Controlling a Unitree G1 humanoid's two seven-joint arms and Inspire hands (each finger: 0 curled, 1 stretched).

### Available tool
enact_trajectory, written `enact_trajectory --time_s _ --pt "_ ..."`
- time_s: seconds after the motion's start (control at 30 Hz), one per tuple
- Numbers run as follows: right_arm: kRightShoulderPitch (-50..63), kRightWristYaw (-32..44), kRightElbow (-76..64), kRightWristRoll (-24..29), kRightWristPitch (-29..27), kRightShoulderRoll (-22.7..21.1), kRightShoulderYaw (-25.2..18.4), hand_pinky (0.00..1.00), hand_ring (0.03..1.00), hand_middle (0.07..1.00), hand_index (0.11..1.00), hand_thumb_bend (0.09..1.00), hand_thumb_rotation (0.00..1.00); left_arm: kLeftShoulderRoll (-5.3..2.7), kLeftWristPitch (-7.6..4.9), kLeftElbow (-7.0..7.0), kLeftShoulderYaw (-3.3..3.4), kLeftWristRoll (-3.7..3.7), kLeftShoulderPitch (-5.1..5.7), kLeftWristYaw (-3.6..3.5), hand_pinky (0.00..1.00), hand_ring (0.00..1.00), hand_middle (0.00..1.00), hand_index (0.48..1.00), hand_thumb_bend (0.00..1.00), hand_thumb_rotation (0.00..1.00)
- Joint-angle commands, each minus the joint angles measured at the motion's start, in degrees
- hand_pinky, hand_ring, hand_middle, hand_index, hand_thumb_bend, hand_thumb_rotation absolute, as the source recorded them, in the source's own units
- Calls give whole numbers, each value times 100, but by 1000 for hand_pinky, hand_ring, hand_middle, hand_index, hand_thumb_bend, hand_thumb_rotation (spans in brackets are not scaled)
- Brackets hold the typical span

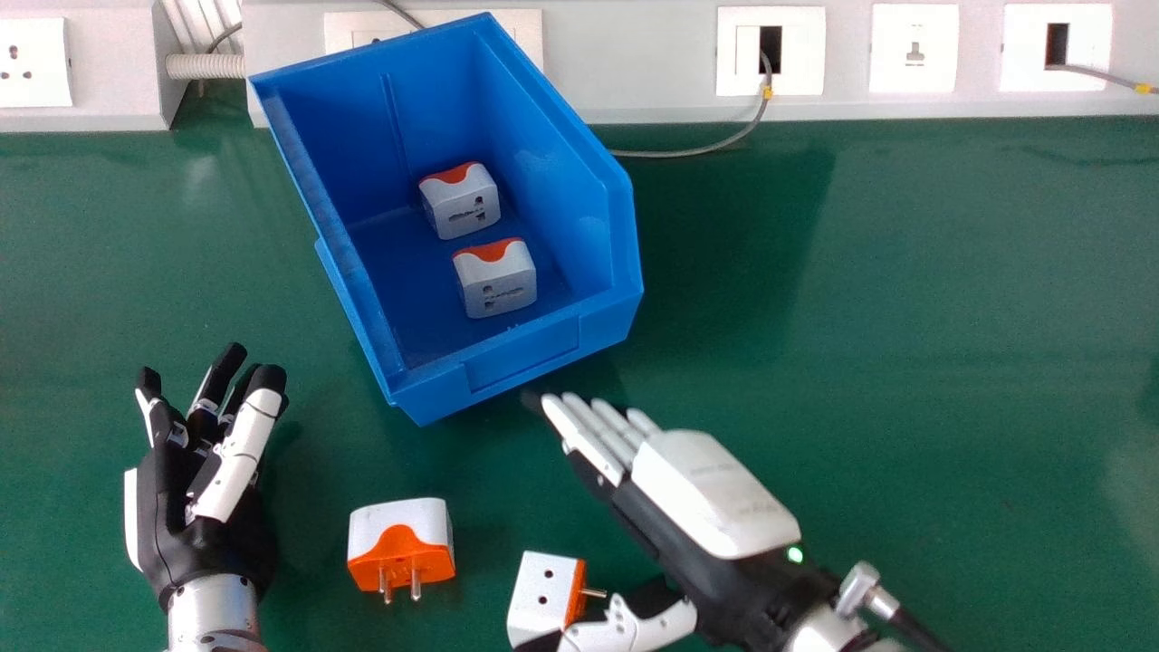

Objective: Pick all objects and put in blue box

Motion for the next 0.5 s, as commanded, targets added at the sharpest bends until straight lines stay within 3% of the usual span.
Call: enact_trajectory --time_s 0.0,0.07,0.17,0.33,0.43,0.47 --pt "-182 -650 527 136 -584 120 18 996 1000 1000 1000 1000 890 -269 506 333 2 23 440 221 814 837 841 835 687 51" --pt "-313 -944 1076 229 -988 172 25 927 994 1000 1000 1000 751 -268 530 321 23 -9 441 186 817 836 843 830 696 51" --pt "-501 -1199 1697 266 -1433 183 64 864 969 997 1000 1000 647 -267 496 325 31 -14 451 130 815 839 848 823 710 59" --pt "-696 -1326 2388 364 -1974 200 100 820 946 981 989 1000 543 -272 486 317 12 30 445 209 813 836 840 799 719 55" --pt "-749 -1391 2655 427 -2132 278 77 766 912 962 941 964 370 -278 488 306 7 26 450 190 809 836 842 816 700 45" --pt "-753 -1408 2743 501 -2202 332 51 724 877 944 904 907 258 -278 493 304 5 25 452 183 809 837 847 824 691 44"
